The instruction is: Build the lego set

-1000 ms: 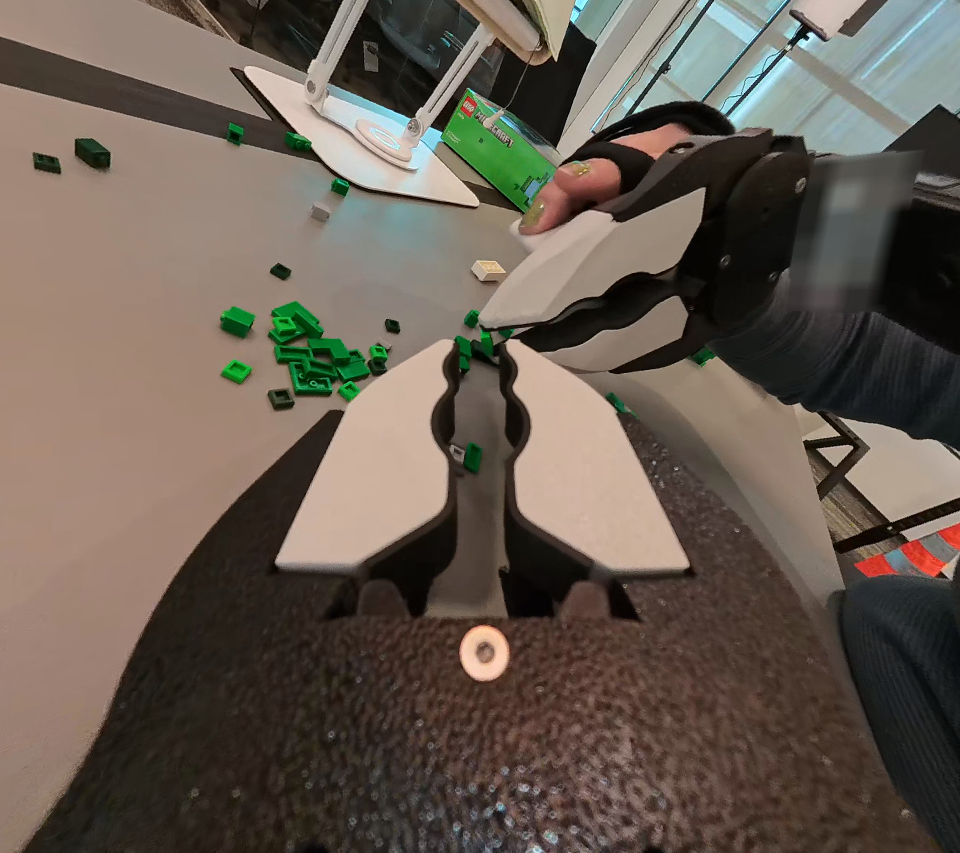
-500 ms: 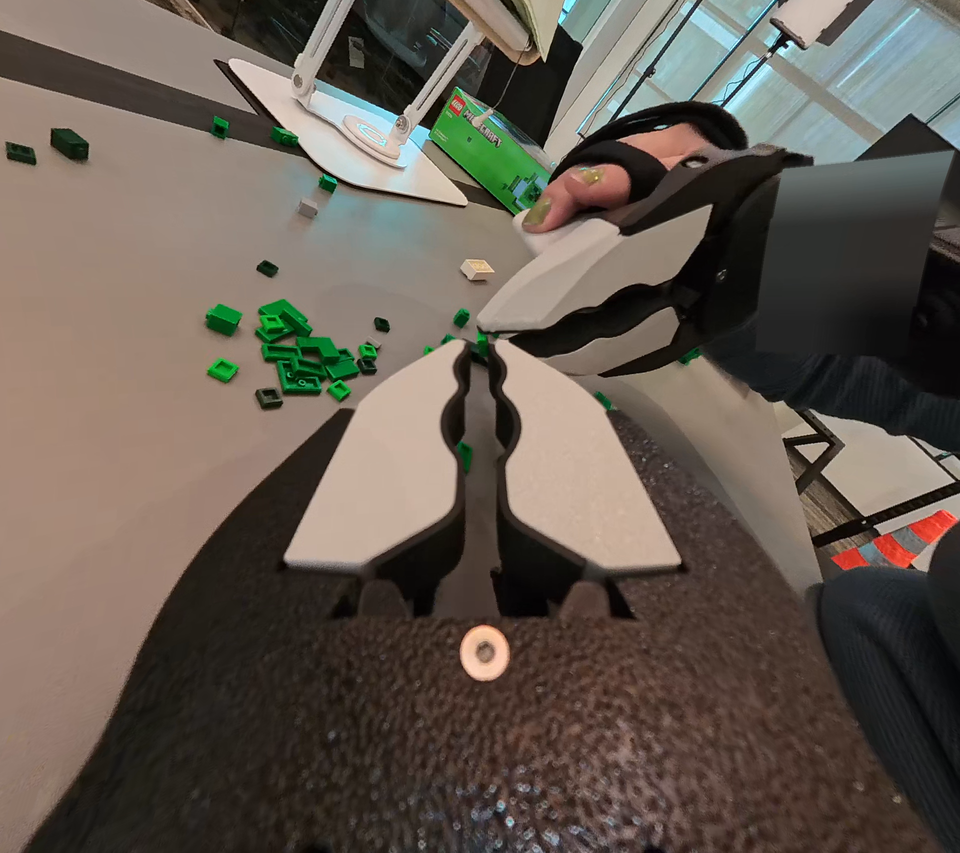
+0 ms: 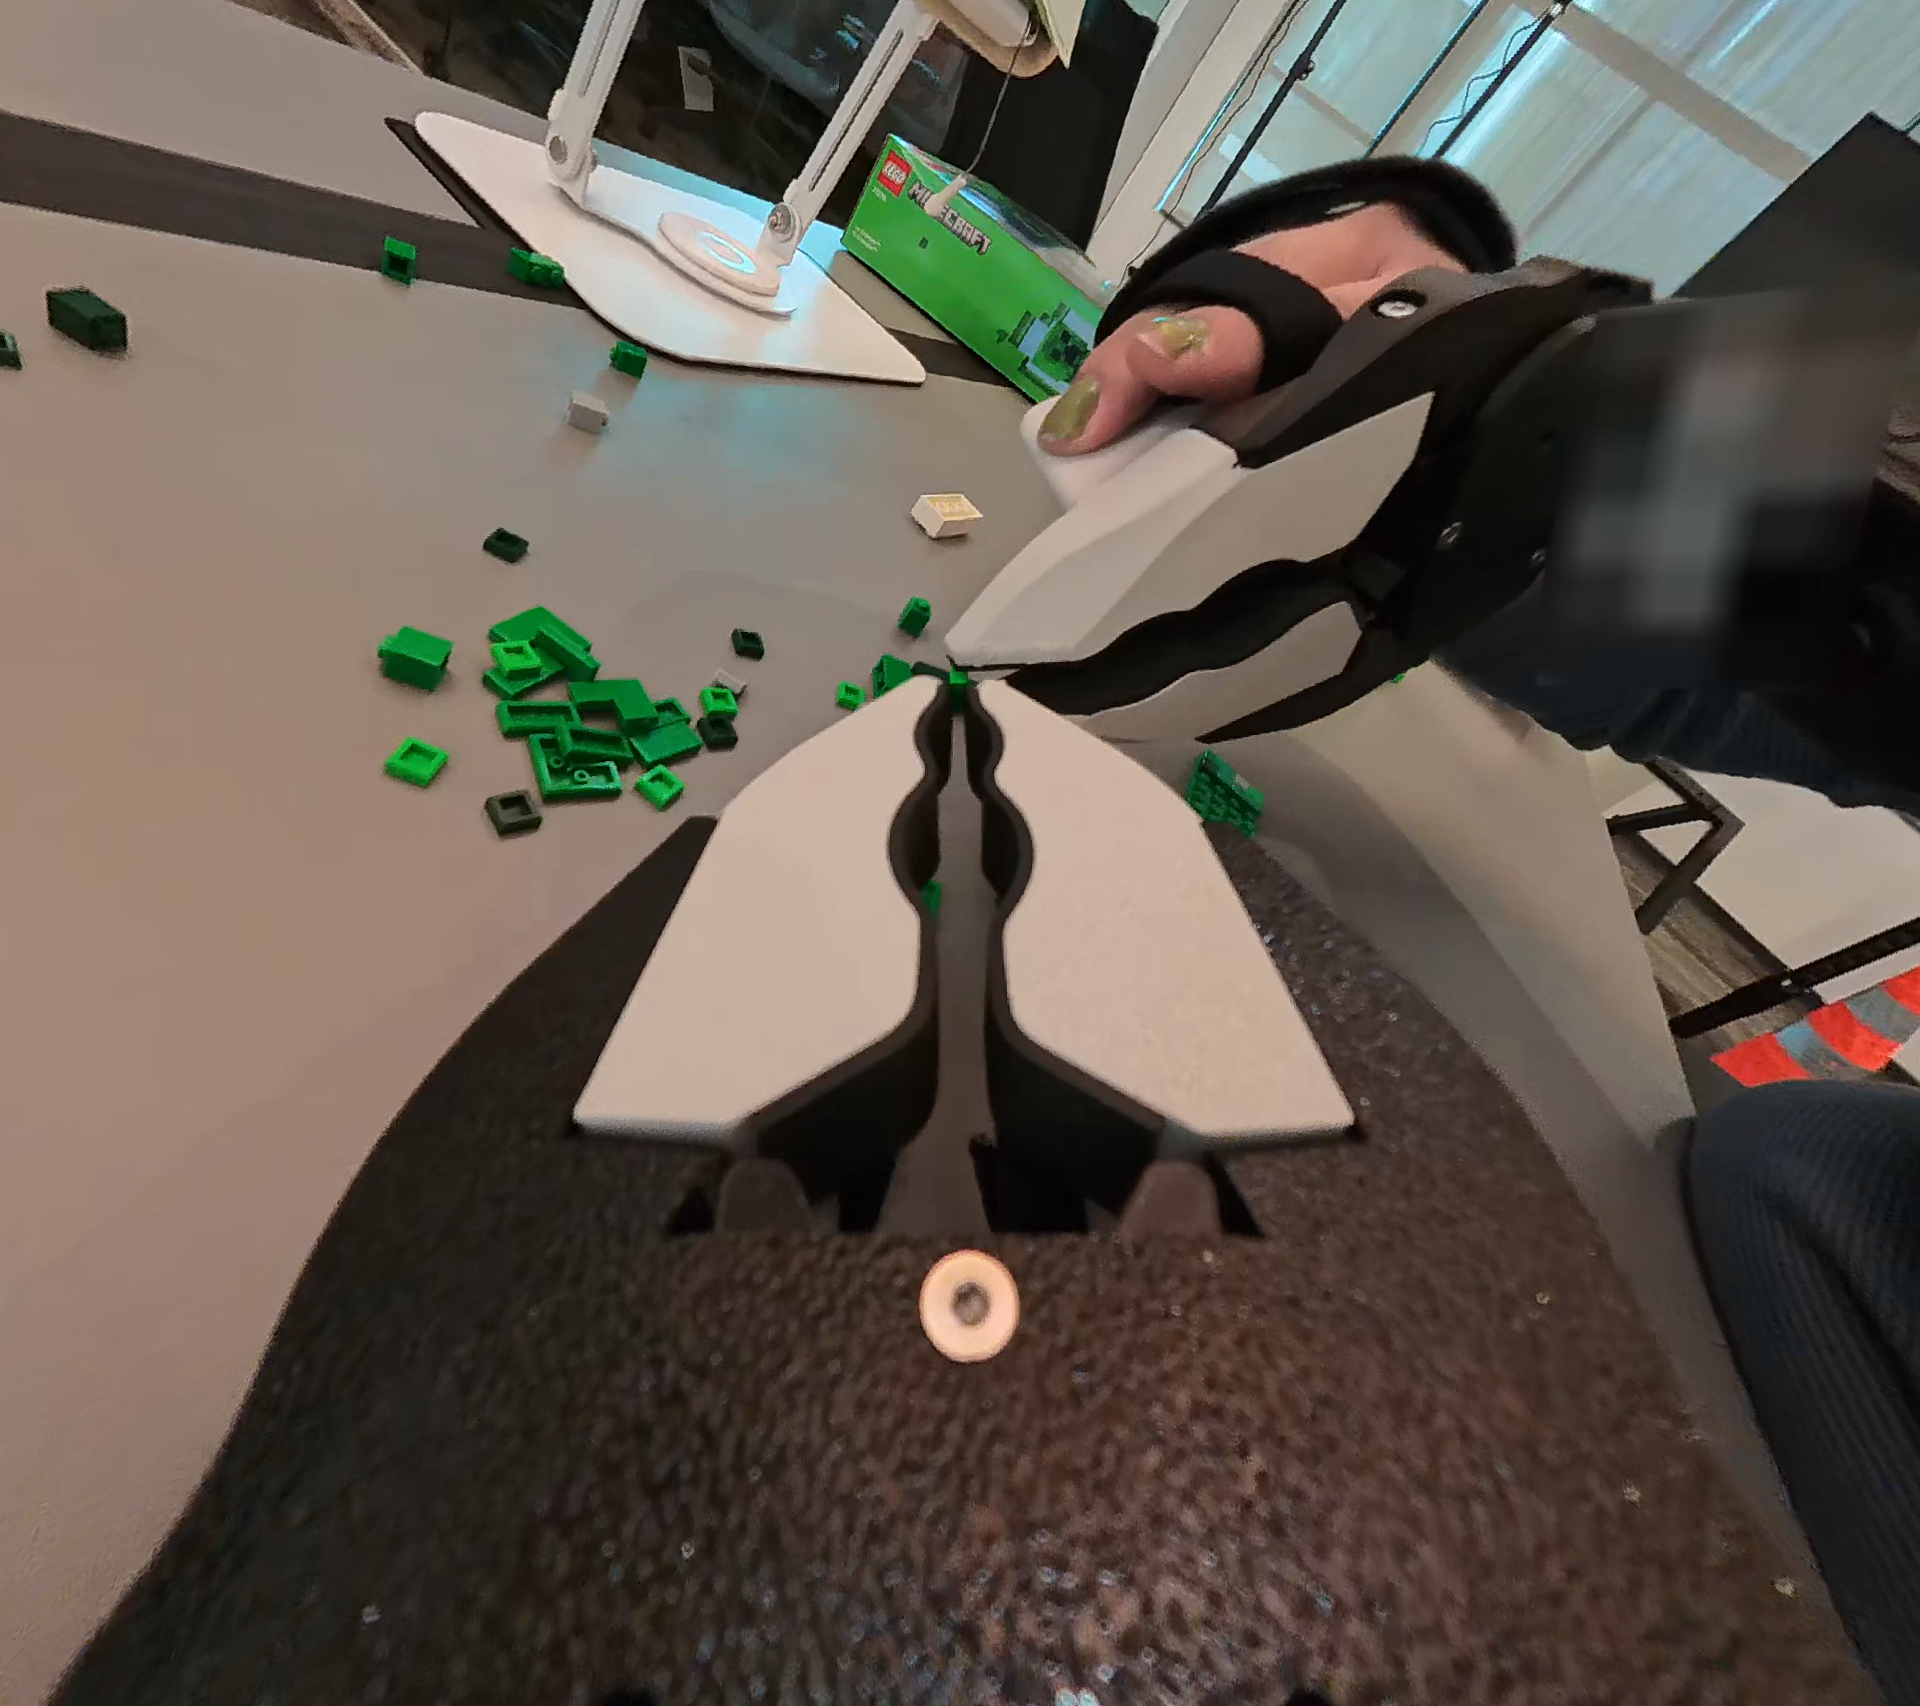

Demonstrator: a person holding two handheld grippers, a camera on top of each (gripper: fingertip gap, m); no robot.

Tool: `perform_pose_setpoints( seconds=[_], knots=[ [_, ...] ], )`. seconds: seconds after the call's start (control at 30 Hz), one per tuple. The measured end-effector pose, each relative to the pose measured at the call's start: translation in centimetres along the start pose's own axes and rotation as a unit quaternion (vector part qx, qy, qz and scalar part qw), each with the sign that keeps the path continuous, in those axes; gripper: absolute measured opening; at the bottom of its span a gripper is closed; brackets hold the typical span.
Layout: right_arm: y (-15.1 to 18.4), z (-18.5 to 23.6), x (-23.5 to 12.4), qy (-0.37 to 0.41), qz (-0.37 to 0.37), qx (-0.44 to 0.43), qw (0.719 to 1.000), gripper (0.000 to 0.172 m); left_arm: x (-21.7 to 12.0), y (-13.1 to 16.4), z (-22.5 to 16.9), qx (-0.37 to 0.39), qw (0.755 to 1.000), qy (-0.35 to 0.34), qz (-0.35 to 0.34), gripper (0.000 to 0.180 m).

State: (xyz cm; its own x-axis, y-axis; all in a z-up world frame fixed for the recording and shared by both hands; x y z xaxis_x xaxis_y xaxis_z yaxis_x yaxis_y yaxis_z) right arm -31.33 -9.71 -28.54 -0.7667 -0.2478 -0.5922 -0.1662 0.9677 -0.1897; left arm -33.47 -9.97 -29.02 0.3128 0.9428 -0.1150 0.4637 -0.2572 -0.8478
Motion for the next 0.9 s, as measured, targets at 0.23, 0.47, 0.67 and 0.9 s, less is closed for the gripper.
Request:
perform_pose_setpoints(
  seconds=[0.23, 0.47, 0.67, 0.9],
  knots=[
    [1.5, -2.7, -3.3, 0.13, 0.001, 0.072, 0.989, 0.033, -0.2, -1.2, -1.8, 0.043, 0.998, 0.025, -0.033, 0.001],
    [7.4, 3.3, -15.1, 0.267, 0.002, 0.47, 0.841, 0.037, 2.9, -0.8, -7.7, 0.239, 0.971, -0.006, -0.001, 0.001],
    [9.9, 10.8, -21.9, 0.368, 0.058, 0.567, 0.735, 0.02, 9.9, 4.6, -15.3, 0.41, 0.91, -0.007, 0.07, 0.001],
    [13.0, 15.1, -24.5, 0.356, 0.094, 0.587, 0.721, 0.01, 16.2, 9.9, -19.1, 0.643, 0.749, -0.074, 0.139, 0.002]
  ],
)
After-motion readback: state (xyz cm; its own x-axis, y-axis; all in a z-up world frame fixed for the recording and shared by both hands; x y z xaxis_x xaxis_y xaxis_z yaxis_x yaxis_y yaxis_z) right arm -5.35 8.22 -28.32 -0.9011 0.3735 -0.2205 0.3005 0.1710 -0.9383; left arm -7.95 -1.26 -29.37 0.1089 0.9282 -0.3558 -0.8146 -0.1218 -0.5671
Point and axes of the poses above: each gripper's, where its closed fingertips meet, x out along the fingers, y out of its underside, z = x × y across the jaws, the point moved 1 cm from there along -x, back along the fingers, and after that the axes turned 1 degree about -y, right-handed, at the moved point
